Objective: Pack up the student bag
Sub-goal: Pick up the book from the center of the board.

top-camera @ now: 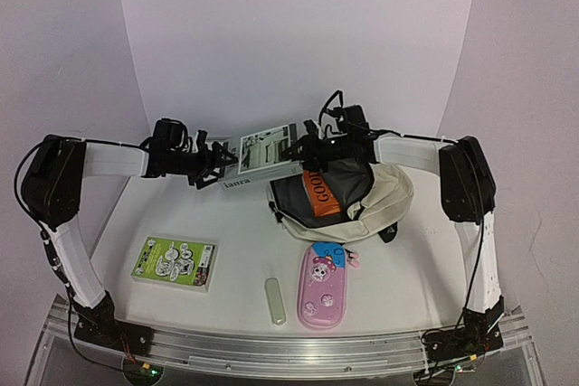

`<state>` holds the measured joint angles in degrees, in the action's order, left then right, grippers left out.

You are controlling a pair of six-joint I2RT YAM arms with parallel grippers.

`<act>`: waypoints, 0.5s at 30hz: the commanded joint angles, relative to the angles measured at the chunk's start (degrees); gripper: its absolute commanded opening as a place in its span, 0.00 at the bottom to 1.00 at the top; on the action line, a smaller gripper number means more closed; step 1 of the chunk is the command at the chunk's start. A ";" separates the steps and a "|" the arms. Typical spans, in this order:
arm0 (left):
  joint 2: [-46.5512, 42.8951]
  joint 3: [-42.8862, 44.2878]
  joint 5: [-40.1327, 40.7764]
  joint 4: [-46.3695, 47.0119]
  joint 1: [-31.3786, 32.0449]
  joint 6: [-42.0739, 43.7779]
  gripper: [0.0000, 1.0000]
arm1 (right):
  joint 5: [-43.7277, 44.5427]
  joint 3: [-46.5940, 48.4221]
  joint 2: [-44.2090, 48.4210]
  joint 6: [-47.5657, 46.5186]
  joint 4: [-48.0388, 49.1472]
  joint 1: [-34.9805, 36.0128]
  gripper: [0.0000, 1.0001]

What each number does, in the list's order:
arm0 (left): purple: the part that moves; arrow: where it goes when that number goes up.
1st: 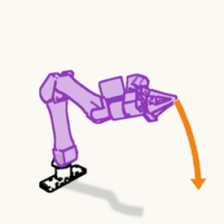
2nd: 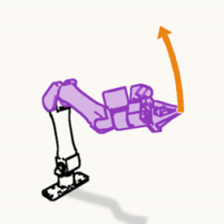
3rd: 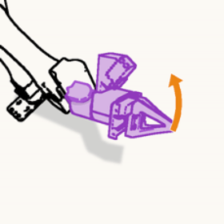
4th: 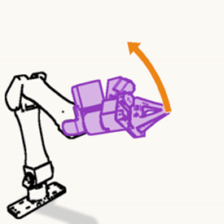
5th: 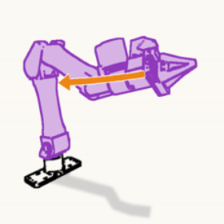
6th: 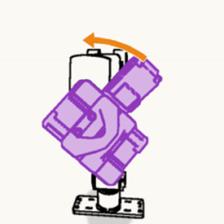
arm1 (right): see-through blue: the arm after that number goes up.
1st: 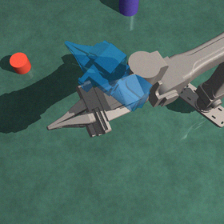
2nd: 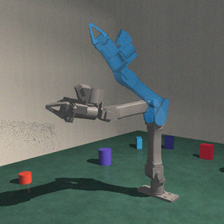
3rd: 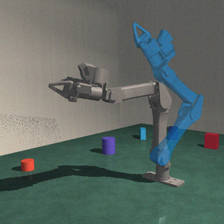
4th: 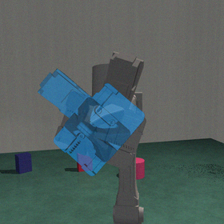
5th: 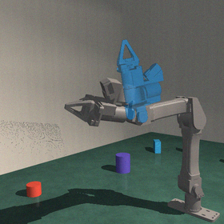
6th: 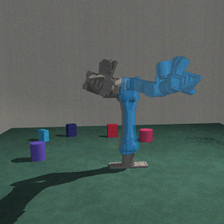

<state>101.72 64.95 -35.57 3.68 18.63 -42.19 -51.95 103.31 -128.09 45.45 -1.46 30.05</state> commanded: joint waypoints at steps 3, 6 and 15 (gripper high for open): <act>-12.50 -3.91 -5.67 6.27 0.15 -3.81 0.94 | -6.34 -4.62 13.32 -2.56 3.30 -3.20 0.26; -15.36 -5.94 -8.91 9.83 0.06 -6.25 0.96 | -8.69 -7.73 17.18 -4.44 3.33 -3.26 0.25; -17.08 -9.16 -18.30 23.98 0.17 -15.82 0.95 | -15.20 -13.60 23.79 -5.96 4.33 -3.31 0.23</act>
<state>86.17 56.79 -48.13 18.15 18.72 -52.54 -62.26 91.87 -107.76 40.98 -0.27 26.43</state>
